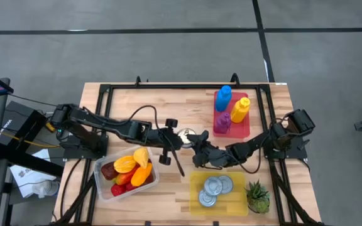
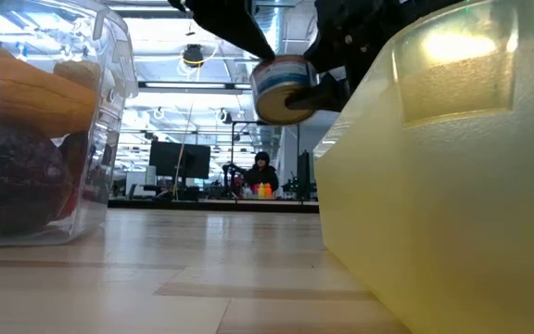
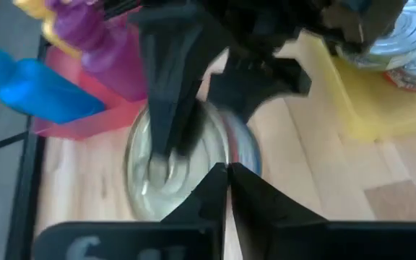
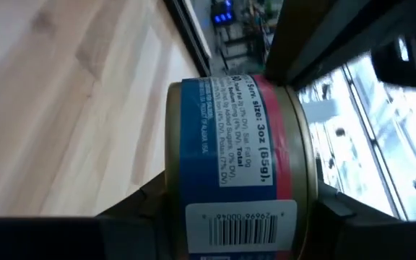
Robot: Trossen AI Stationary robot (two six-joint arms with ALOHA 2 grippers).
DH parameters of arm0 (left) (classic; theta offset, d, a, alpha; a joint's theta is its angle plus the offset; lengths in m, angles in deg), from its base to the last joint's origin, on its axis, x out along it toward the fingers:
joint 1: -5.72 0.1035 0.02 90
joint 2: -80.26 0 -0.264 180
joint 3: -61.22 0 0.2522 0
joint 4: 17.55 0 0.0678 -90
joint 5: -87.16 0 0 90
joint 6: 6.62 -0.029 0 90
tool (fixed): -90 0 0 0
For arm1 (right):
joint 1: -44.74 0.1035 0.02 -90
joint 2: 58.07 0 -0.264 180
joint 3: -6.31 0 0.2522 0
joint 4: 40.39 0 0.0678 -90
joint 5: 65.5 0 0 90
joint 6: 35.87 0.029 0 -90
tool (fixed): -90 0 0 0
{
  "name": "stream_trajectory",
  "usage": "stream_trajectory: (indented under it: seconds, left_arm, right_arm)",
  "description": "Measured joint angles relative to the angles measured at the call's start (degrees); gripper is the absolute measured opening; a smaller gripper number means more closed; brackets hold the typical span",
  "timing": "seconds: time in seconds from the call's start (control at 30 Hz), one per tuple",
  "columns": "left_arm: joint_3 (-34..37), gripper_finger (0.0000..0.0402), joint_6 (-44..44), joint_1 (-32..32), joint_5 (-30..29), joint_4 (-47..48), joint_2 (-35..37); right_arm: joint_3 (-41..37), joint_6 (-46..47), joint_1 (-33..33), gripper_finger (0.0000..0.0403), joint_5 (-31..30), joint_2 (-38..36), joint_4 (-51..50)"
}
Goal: Pick & Place Food Item
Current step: Put the blue and pink tuna can into the yellow bin
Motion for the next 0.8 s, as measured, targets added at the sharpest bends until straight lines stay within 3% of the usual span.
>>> stream_trajectory:
  seconds: [0.27, 0.43, 0.67, 0.8]
  left_arm:
    - [0.15, 0.0044, 1.35, 0.04, -1.08, 1.22, 10.21]
    - [7.68, 0.0075, 1.16, 0.10, -0.43, -8.81, 18.01]
    - [22.45, 0.0103, 2.87, 0.48, -0.13, -23.35, 26.32]
    - [26.90, 0.0111, 3.78, 0.48, -0.12, -26.91, 27.93]
  right_arm:
    - [2.43, 1.91, 4.36, 0.0181, -8.07, -0.40, -6.13]
    - [6.47, 9.94, 7.86, 0.0181, -9.34, -0.40, -14.01]
    - [16.14, 32.49, 13.30, 0.0181, -2.50, -0.40, -34.48]
    - [24.14, 51.54, 15.90, 0.0181, 6.82, -0.37, -53.36]
